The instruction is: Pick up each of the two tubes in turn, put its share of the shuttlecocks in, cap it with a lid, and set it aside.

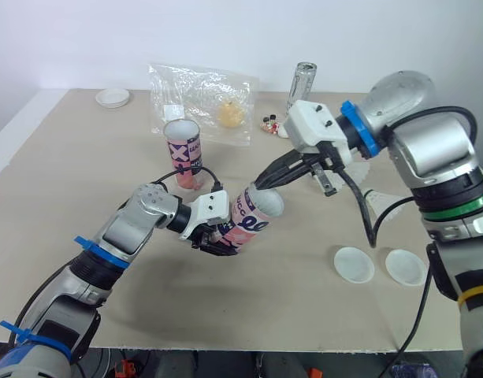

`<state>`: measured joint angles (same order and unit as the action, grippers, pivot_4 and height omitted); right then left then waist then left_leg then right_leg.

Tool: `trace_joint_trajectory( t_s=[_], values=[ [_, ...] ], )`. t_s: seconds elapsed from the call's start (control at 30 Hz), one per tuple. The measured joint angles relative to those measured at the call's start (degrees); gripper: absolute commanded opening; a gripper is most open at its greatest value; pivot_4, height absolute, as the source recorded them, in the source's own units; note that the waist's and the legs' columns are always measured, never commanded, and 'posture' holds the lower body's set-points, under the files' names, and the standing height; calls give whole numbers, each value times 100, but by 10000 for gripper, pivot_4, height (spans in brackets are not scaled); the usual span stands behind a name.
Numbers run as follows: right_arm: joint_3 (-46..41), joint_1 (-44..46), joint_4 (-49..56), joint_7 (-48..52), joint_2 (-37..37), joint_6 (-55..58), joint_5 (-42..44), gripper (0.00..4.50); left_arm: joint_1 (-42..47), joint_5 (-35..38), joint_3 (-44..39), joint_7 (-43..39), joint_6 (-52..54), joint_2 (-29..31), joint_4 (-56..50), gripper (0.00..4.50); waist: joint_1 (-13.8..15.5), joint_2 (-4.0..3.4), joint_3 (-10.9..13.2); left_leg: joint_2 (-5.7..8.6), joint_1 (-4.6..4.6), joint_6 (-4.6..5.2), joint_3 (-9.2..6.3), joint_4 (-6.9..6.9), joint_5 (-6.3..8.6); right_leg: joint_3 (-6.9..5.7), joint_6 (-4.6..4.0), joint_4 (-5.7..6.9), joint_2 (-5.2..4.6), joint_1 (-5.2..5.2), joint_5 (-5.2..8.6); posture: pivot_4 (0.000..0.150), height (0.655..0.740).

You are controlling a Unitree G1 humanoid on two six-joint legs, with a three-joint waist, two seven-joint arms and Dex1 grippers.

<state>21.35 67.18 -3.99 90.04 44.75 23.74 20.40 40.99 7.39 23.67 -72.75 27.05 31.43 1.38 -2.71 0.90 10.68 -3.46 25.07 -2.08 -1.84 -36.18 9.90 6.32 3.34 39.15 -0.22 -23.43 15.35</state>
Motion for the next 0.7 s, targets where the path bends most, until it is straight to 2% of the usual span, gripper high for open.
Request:
trace_joint_trajectory(
  t_s=[0.17,0.23,0.33,0.43,0.6,0.67,0.7],
  values=[
    [-1348,-998,355,-881,319,1009,570,153,-83,21,-133,301,-266,-254,110,29209,22,2,1,11,4,0,0,-2,0,1,6,-5,-13,4,0,1500,7400],
    [-2190,-1774,668,-1541,397,1413,789,153,-175,128,-323,512,-417,-490,194,29209,52,4,0,11,6,1,-6,-2,0,-3,8,-6,-14,7,2,1500,7400],
    [-2930,-2745,894,-2064,630,2008,1019,153,-326,208,-444,632,-498,-564,260,29209,66,3,1,17,7,1,-3,-2,0,1,10,-6,-17,5,2,1500,7400],
    [-3467,-3817,1460,-2293,906,2470,1273,9556,-425,288,-581,753,-634,-715,301,29209,58,1,1,18,4,2,-2,1,1,3,12,-6,-17,6,3,1500,7400],
    [-3760,-5088,1894,-2369,1241,2635,1389,34608,-717,569,-924,1122,-934,-1259,316,29209,24,-2,-1,19,-1,2,1,-14,1,7,58,-6,-18,15,15,1500,7400],
    [-3760,-5490,1957,-2356,1466,2621,1304,42934,-1009,661,-1045,1275,-1122,-1421,311,29209,1,-3,-1,18,-3,3,5,-16,0,12,60,-7,-16,15,8,1500,7400],
    [-3747,-5626,1959,-2357,1565,2602,1263,44434,-1163,670,-1083,1366,-1233,-1515,294,29209,-1,-5,-2,18,-7,3,9,-16,0,17,63,-7,-17,17,6,1500,7400]
  ],
)
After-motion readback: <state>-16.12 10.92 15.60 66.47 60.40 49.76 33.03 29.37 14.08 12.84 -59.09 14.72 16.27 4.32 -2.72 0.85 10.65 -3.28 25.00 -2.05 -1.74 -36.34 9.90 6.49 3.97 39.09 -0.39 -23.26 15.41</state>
